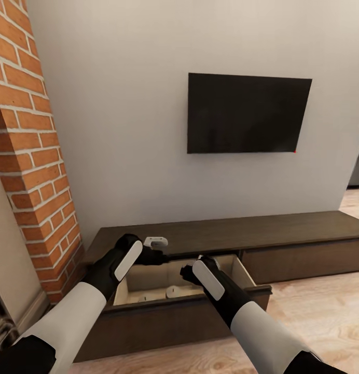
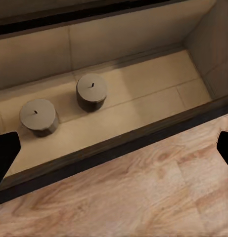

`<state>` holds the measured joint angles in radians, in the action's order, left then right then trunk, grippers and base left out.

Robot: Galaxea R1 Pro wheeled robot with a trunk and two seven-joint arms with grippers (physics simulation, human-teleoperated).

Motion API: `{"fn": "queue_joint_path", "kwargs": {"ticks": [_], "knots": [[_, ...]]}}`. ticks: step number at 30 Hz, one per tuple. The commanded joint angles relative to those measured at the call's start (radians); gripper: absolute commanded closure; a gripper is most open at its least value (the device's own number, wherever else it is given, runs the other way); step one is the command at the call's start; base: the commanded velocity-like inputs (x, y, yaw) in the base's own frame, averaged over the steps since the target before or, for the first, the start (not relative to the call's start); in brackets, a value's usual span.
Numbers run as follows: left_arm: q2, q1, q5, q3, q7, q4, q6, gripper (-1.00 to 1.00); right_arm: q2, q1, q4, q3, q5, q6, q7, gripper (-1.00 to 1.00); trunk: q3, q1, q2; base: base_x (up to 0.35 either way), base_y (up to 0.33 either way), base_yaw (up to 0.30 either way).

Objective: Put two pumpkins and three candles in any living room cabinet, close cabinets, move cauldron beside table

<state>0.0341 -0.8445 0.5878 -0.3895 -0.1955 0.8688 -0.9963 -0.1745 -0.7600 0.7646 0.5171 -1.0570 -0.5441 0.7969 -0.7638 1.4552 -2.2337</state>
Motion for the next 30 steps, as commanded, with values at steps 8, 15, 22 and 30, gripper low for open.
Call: {"fn": "queue_joint_path", "kwargs": {"ticks": [8,15,22,30], "knots": [[0.0,-0.001,0.01,-0.002,-0.01,0.001,-0.002,-1.0,0.0,-0.001,0.0,0.003,-0.005,-0.004,0.006,-1.0,0.024,-0.032,0.056,-0.194,0.013,-0.169],[0.0,-0.001,0.01,-0.002,-0.01,0.001,-0.002,-1.0,0.0,-0.001,0.0,0.003,-0.005,-0.004,0.006,-1.0,0.046,-0.058,0.105,-0.025,0.001,-0.273],[0.0,-0.001,0.01,-0.002,-0.01,0.001,-0.002,-1.0,0.0,-0.001,0.0,0.003,-0.005,-0.004,0.006,-1.0,0.068,-0.085,0.154,-0.003,0.0,-0.285],[0.0,-0.001,0.01,-0.002,-0.01,0.001,-0.002,-1.0,0.0,-0.001,-0.001,0.003,-0.005,-0.004,0.005,-1.0,0.093,-0.116,0.21,0.0,0.0,-0.286]]}}
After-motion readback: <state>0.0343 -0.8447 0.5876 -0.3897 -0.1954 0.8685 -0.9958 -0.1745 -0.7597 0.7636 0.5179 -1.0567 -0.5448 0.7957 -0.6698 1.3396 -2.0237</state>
